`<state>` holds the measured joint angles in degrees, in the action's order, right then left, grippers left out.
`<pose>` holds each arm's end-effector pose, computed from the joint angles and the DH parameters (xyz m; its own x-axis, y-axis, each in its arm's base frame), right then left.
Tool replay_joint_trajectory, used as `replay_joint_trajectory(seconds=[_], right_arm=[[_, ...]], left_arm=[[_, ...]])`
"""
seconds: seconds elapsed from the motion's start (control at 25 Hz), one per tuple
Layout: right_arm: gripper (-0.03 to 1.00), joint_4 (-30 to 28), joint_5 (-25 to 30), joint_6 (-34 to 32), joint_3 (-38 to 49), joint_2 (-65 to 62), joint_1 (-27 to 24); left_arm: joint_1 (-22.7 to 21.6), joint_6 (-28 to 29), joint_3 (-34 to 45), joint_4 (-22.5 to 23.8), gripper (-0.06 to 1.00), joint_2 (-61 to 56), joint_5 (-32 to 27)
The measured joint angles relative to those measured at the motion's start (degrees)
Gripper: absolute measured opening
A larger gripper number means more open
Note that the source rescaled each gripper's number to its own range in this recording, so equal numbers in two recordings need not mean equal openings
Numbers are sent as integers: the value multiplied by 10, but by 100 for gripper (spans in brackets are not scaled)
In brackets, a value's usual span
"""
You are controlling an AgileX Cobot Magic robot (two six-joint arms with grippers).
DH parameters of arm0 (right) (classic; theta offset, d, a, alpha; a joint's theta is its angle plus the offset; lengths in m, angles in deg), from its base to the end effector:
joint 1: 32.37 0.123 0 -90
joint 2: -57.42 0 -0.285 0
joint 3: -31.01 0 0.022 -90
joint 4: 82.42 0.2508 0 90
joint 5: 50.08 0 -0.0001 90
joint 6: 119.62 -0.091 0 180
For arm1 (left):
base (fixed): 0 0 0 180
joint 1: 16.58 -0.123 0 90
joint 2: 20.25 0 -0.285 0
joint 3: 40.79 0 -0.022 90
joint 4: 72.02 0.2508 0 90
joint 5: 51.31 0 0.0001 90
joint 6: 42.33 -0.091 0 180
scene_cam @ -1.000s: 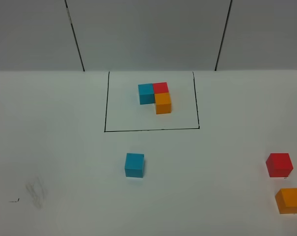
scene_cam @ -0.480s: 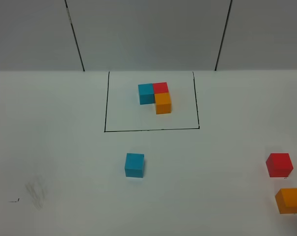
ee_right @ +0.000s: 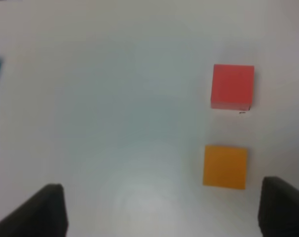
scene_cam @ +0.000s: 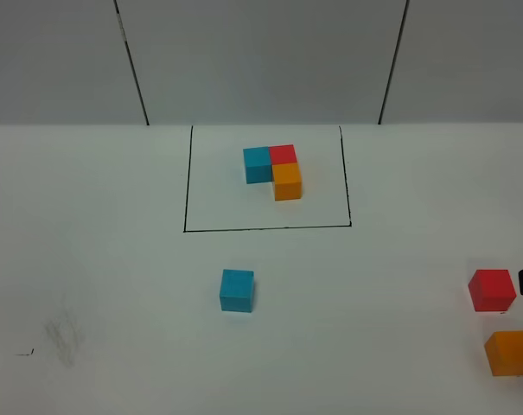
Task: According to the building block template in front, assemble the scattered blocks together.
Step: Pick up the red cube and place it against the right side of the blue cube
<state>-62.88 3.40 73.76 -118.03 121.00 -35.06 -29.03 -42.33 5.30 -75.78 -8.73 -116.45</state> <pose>0.1743 0.0163 0.3073 -0.8289 0.0145 -0.5592 -0.1245 0.9698 0.2097 -0.0016 -0.0059 0.2837 -0.5228 -0.1437 -0.8403 -0.1808 0.9820 -0.0554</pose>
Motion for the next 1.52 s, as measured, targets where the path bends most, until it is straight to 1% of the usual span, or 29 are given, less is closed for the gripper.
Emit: replay_joint_trajectory(seconds=[0.08,0.16,0.28,0.32,0.56,0.64,0.72,0.88,0.96,1.0,1.08,1.2,1.28,1.4,1.52], right_arm=[[57,0,16,-1,-14,21,0],[52,0,29,-1,-23,42,0],[43,0,39,-1,-32,67,0],[41,0,40,-1,-33,74,0],[39,0,48,0,-40,86,0],[38,-4,58,0,-55,87,0],[38,-15,81,0,-76,91,0],[38,-65,129,-3,-125,112,9],[38,-98,145,-14,-148,126,32],[38,-115,151,-22,-156,134,47],[38,-165,158,-44,-173,149,91],[38,-248,160,-94,-187,173,162],[38,-299,160,-129,-188,184,200],[38,-349,160,-166,-188,190,222],[37,-367,161,-177,-192,190,223]], left_arm=[[0,0,0,0,61,0,0],[0,0,0,0,61,0,0],[0,0,0,0,61,0,0],[0,0,0,0,61,0,0],[0,0,0,0,61,0,0],[0,0,0,0,61,0,0],[0,0,0,0,61,0,0],[0,0,0,0,61,0,0],[0,0,0,0,61,0,0],[0,0,0,0,61,0,0],[0,0,0,0,61,0,0],[0,0,0,0,61,0,0],[0,0,0,0,61,0,0],[0,0,0,0,61,0,0],[0,0,0,0,61,0,0]])
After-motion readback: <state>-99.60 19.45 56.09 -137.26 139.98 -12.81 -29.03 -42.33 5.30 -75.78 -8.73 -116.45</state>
